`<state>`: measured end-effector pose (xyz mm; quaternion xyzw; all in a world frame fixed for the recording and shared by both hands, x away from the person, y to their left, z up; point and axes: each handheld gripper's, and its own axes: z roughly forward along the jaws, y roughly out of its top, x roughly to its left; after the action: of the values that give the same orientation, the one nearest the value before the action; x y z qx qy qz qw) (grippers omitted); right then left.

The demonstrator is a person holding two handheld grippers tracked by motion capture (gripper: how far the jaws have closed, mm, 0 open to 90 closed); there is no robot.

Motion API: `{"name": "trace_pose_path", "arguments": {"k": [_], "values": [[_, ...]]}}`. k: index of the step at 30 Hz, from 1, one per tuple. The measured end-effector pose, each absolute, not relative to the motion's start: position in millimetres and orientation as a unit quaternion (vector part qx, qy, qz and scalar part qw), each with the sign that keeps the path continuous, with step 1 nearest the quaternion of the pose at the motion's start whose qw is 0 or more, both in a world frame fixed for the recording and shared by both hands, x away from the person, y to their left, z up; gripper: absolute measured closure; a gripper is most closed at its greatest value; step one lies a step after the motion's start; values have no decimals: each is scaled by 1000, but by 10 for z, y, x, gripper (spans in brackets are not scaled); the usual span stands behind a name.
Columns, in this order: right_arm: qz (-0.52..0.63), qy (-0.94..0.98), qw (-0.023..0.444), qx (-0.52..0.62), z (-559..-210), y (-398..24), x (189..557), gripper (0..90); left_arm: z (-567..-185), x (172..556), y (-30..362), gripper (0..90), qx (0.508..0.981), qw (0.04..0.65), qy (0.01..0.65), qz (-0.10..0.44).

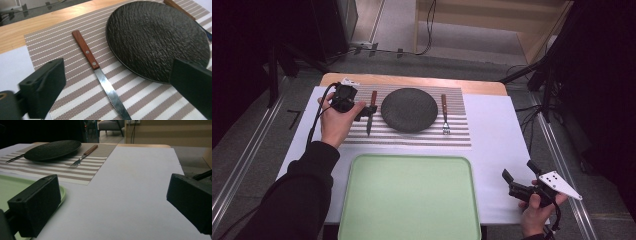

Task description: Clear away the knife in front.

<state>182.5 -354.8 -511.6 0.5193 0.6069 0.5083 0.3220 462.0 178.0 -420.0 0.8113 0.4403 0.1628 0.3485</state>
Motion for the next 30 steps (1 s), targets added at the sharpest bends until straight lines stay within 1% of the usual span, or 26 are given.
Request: {"name": "trace_pose_path", "arguments": {"k": [4,7,9,11,12,13,14,15,16,20,21,22,23,26,27,28,30], "values": [[509,606,322,520,-5116,-3549,1824,0,-4256,4711,1753,55,809,335,457,154],[508,606,323,521,-5116,-3551,1823,0,-4299,4787,1700,136,815,315,463,151],[508,606,322,521,-5116,-3552,1824,0,-4319,4828,1676,168,816,306,467,149],[508,606,322,521,-5116,-3552,1824,0,-4332,4849,1665,219,815,304,472,145],[508,606,322,521,-5116,-3552,1824,0,-4343,4871,1656,219,815,301,475,143],[508,606,322,521,-5117,-3552,1824,0,-4350,4892,1647,256,814,297,479,142],[507,606,323,521,-5117,-3552,1824,0,-4363,4915,1635,320,813,291,485,141],[507,605,323,522,-5117,-3552,1824,0,-4381,4952,1621,345,813,279,492,143],[507,605,323,522,-5117,-3553,1825,0,-4381,4952,1621,370,813,279,492,143],[507,604,322,523,-5118,-3554,1825,0,-4419,5022,1618,427,812,270,500,135],[507,604,322,523,-5118,-3554,1825,0,-4431,5037,1616,427,812,268,501,132],[507,604,322,524,-5118,-3554,1824,0,-4447,5052,1617,465,812,269,503,128],[507,604,322,524,-5118,-3553,1824,0,-4460,5070,1617,479,813,266,503,124],[506,604,322,524,-5119,-3553,1825,0,-4504,5113,1609,502,814,258,508,117],[506,604,323,525,-5119,-3552,1826,0,-4515,5129,1601,525,815,251,509,122],[506,604,323,525,-5119,-3552,1826,0,-4521,5137,1598,525,813,250,510,125],[505,604,323,525,-5119,-3552,1825,0,-4540,5164,1599,568,811,249,515,122]]}}
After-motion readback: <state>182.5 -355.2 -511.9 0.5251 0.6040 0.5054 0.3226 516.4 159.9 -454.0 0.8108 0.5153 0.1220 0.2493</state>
